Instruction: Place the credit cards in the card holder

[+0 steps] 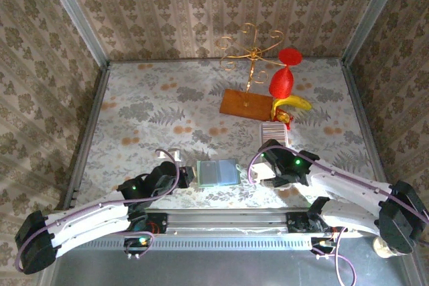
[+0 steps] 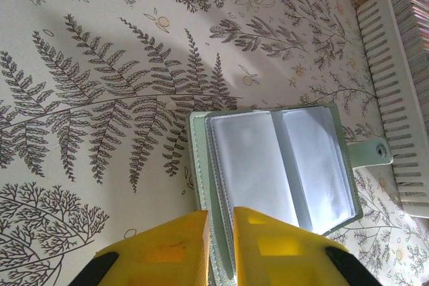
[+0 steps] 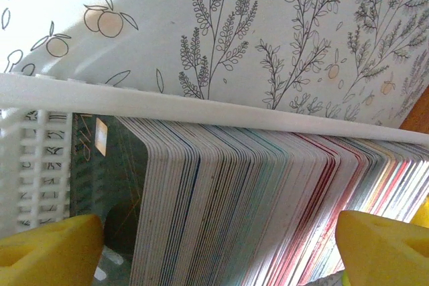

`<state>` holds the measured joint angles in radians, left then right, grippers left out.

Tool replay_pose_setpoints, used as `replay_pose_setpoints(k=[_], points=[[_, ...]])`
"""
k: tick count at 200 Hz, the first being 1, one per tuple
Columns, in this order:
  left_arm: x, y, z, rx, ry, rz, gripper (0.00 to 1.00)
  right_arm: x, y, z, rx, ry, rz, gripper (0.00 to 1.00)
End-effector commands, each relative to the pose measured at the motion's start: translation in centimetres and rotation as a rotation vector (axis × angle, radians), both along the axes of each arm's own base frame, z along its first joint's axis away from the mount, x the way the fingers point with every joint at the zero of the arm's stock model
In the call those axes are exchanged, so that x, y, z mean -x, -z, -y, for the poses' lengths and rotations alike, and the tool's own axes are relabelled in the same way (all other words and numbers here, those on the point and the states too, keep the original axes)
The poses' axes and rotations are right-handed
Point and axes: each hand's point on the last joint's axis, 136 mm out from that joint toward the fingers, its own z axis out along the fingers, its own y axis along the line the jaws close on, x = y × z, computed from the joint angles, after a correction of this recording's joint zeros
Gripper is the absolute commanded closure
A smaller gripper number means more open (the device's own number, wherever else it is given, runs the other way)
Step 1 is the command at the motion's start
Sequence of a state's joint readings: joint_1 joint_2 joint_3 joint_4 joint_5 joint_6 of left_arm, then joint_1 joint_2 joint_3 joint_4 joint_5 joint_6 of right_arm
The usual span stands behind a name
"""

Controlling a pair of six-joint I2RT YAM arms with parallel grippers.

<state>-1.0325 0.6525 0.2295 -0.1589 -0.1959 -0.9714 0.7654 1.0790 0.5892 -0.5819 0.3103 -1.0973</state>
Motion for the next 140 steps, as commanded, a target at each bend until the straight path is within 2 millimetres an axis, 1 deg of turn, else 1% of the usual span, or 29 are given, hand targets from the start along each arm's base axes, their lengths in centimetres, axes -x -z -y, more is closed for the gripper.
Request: replay_pose_setpoints(k=[1, 7, 27, 55, 67, 94, 124, 140], points=[[0.1, 0.0, 0.1, 0.013, 0.006, 0.000, 0.84, -1.0, -0.7, -0.4, -0.018, 0.035, 0.036, 0.13], [0.0, -0.1, 0.1, 0.017, 0.004, -0.001, 0.84, -1.1, -0.7, -0.4, -0.020, 0.042, 0.036, 0.16], [0.1, -0.2, 0.3, 0.033, 0.007, -0.003, 0.85, -1.2, -1.1, -0.2, -0.014, 0.052, 0.043, 0.33], [0.2, -0.2, 0.5, 0.043, 0.012, -0.012, 0.86, -1.1, -1.7, -0.1, -0.028, 0.064, 0.050, 0.45], [0.2, -0.4, 0.5, 0.053, 0.012, -0.010, 0.87, -1.0, -1.9, 0.0, -0.033, 0.068, 0.051, 0.48], [0.3, -0.4, 0.5, 0.064, 0.009, -0.013, 0.89, -0.8, -2.2, 0.1, -0.047, 0.069, 0.062, 0.62], [0.4, -0.3, 0.4, 0.062, 0.005, -0.017, 0.90, -0.4, -2.1, 0.0, -0.056, 0.060, 0.054, 0.65], [0.4, -0.2, 0.4, 0.061, 0.006, -0.019, 0.91, -0.3, -2.1, -0.1, -0.062, 0.056, 0.052, 0.69]])
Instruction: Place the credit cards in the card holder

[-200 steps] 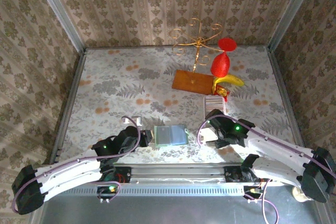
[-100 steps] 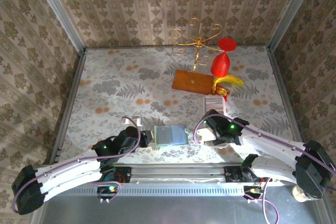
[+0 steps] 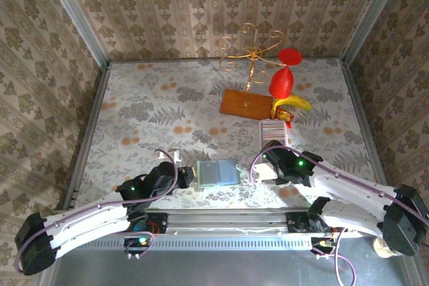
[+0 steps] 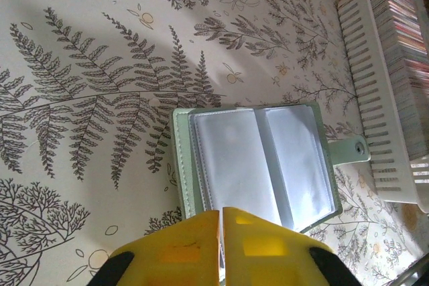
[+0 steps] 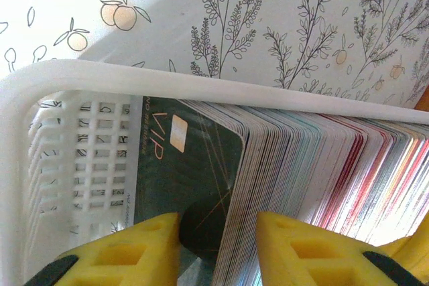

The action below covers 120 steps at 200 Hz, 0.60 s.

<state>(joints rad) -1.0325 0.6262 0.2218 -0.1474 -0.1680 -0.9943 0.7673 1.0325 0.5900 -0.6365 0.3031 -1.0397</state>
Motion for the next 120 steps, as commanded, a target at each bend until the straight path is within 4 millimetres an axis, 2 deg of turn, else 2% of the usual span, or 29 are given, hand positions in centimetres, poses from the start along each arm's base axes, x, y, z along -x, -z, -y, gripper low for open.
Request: replay_pose_setpoints(k=[1, 36, 120], points=[[0.1, 0.2, 0.0, 0.013, -0.002, -0.007, 0.91, -1.1, -1.7, -0.6, -0.034, 0.012, 0.066, 0.70], [0.1, 0.3, 0.0, 0.012, -0.003, -0.010, 0.92, -1.1, -2.0, -0.6, -0.038, 0.011, 0.070, 0.75], [0.2, 0.4, 0.2, 0.010, 0.001, -0.013, 0.93, -0.7, -3.0, -0.2, -0.066, 0.033, 0.088, 0.79]])
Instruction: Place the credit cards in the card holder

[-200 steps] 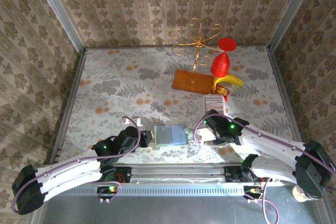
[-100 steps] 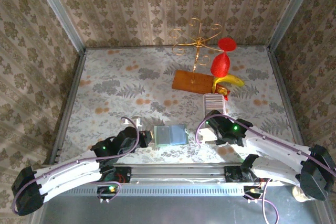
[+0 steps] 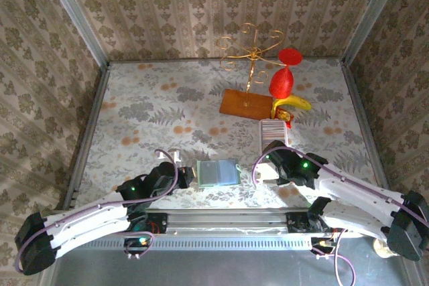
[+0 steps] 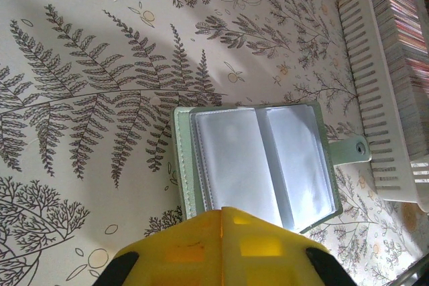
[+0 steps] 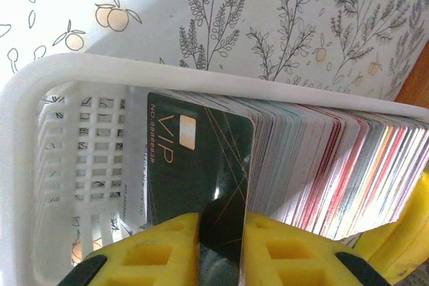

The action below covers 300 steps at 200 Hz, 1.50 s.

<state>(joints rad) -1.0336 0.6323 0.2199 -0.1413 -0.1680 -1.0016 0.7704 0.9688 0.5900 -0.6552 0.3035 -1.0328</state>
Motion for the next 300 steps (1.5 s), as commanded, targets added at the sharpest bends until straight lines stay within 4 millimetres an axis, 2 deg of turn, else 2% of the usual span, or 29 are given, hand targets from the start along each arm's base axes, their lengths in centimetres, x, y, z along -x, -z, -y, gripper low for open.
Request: replay_pose_setpoints(k=[1, 61, 78, 113, 130, 153, 181, 197, 220, 230, 249, 277, 300], points=[[0.2, 0.3, 0.2, 0.008, 0.004, -0.007, 0.93, -0.8, -1.9, -0.2, -0.032, 0.031, 0.056, 0.80], [0.2, 0.2, 0.4, 0.001, 0.010, -0.010, 0.94, -0.2, -2.6, 0.1, -0.053, 0.050, 0.042, 0.85], [0.2, 0.1, 0.5, 0.000, 0.010, -0.007, 0.94, 0.2, -3.0, 0.2, -0.070, 0.058, 0.029, 0.90], [0.1, -0.2, 0.4, -0.011, 0.012, -0.002, 0.94, 2.4, -4.0, 0.0, -0.149, 0.080, -0.062, 0.98], [0.1, -0.3, 0.3, -0.020, 0.015, 0.004, 0.94, 2.7, -5.4, -0.6, -0.230, 0.123, -0.077, 1.00], [-0.2, 0.1, -0.4, -0.063, -0.006, 0.003, 0.92, 2.1, -9.1, -2.3, -0.443, 0.280, -0.082, 1.00], [-0.3, -0.8, 0.5, -0.048, 0.014, 0.011, 0.92, 1.4, -13.6, -5.5, -0.808, 0.518, -0.174, 1.00], [-0.5, -1.3, 1.4, -0.039, 0.036, 0.012, 0.93, 0.2, -14.9, -6.9, -1.041, 0.735, -0.242, 1.00], [-0.6, -1.0, 2.1, -0.093, 0.056, -0.013, 0.97, -0.9, -13.7, -9.1, -1.276, 1.016, -0.425, 1.00], [-0.6, -0.7, 2.4, -0.114, 0.064, -0.030, 0.99, -1.1, -12.2, -10.1, -1.357, 1.127, -0.522, 1.00], [-0.5, -0.3, 3.5, -0.108, 0.092, -0.055, 1.00, -1.2, -10.2, -12.5, -1.467, 1.223, -0.716, 1.00], [-0.1, 0.6, 5.3, -0.117, 0.145, -0.098, 1.00, -1.1, -7.5, -14.8, -1.424, 1.275, -0.769, 1.00], [0.1, 2.0, 5.5, -0.169, 0.151, -0.137, 1.00, -1.2, -5.2, -15.7, -1.371, 1.327, -0.772, 1.00]])
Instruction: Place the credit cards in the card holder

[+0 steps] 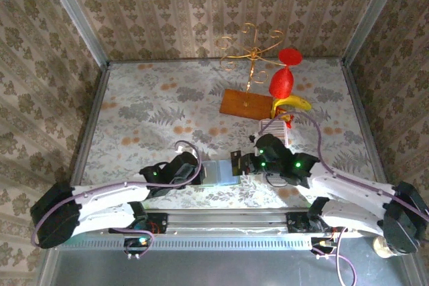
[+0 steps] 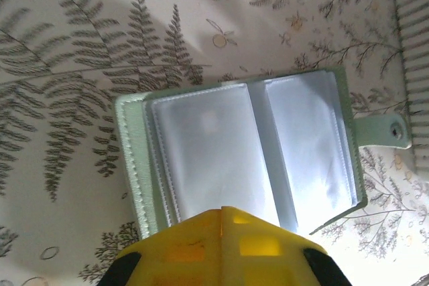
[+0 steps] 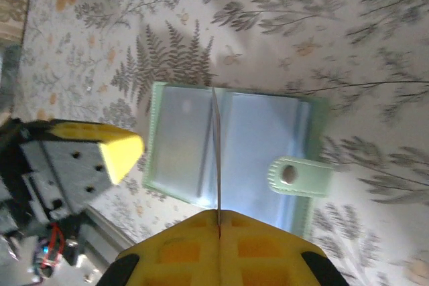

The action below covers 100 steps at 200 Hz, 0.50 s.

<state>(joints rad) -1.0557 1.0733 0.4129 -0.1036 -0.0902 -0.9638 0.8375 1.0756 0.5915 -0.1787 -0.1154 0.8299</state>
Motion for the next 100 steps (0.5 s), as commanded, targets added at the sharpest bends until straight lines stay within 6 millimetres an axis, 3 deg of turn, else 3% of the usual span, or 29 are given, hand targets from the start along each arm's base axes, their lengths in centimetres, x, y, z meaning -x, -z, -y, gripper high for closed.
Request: replay_pose_setpoints(k=[1, 51, 100], points=[[0.2, -0.2, 1.4, 0.006, 0.044, -0.013, 1.00, -1.0, -1.5, -2.7, -0.148, 0.060, -0.036, 1.00], [0.5, 2.1, -1.0, -0.119, -0.001, -0.046, 1.00, -1.4, 0.9, -3.2, -0.082, 0.083, -0.049, 1.00], [0.9, 3.3, -1.2, -0.124, -0.010, -0.078, 1.00, -1.3, 2.0, -4.2, -0.075, 0.067, -0.067, 1.00]])
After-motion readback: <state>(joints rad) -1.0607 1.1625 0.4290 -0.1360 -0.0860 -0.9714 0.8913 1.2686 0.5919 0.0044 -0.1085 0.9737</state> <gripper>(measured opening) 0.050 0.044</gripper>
